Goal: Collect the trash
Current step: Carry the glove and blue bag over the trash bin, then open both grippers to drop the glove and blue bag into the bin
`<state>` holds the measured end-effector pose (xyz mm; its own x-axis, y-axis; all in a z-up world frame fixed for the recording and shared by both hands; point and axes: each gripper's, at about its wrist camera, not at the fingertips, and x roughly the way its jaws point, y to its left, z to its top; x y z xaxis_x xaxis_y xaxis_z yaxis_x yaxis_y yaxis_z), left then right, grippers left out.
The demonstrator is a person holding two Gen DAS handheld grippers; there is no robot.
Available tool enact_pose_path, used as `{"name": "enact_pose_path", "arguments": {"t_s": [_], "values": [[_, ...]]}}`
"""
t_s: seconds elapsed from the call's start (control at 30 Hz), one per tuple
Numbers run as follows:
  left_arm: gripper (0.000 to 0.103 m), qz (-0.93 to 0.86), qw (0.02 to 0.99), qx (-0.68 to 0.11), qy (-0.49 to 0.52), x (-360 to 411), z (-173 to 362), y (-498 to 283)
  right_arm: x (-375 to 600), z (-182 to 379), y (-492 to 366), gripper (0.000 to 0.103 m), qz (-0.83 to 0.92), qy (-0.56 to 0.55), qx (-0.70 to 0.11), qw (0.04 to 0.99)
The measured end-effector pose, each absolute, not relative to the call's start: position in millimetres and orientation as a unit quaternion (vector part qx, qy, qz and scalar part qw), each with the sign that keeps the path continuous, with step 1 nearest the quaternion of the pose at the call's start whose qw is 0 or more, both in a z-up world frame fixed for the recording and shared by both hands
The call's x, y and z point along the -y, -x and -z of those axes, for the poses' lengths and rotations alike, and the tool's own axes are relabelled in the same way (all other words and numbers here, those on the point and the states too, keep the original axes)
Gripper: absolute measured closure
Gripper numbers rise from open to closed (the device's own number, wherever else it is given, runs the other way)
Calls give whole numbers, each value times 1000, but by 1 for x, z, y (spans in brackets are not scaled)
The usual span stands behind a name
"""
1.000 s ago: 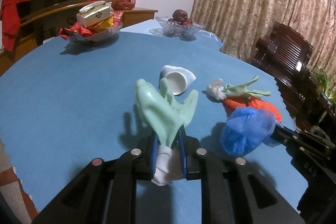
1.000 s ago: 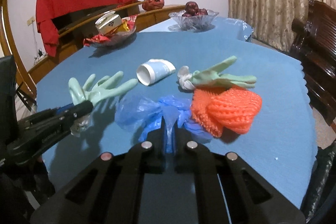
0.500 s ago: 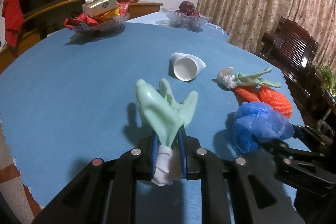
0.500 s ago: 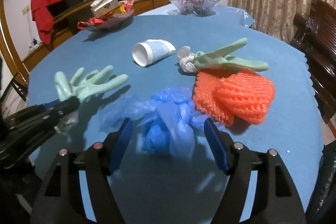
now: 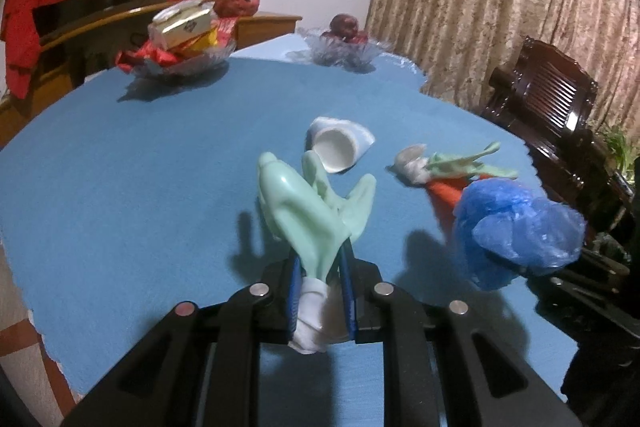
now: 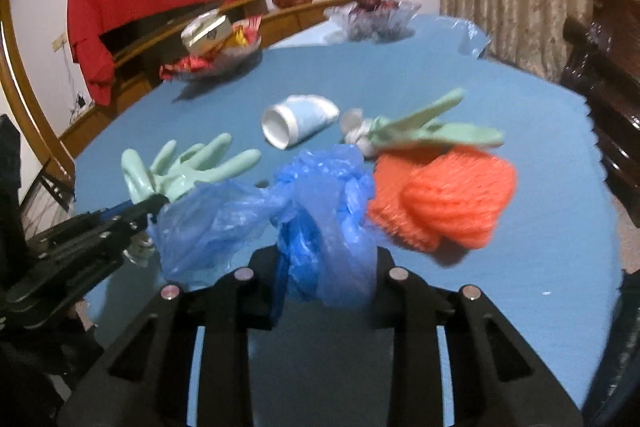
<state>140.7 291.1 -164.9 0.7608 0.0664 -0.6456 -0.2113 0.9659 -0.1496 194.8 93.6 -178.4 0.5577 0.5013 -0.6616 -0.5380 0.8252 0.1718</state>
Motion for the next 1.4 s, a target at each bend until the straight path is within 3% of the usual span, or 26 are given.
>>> {"name": "enact_pose_path", "arguments": {"t_s": [0.6, 1.4], "values": [[85, 45, 949, -301, 82, -170, 103, -143, 49, 114, -148, 75, -195, -19, -317, 928], [85, 229, 927, -296, 27, 28, 83, -145, 236, 112, -81, 75, -14, -54, -301, 952]]}}
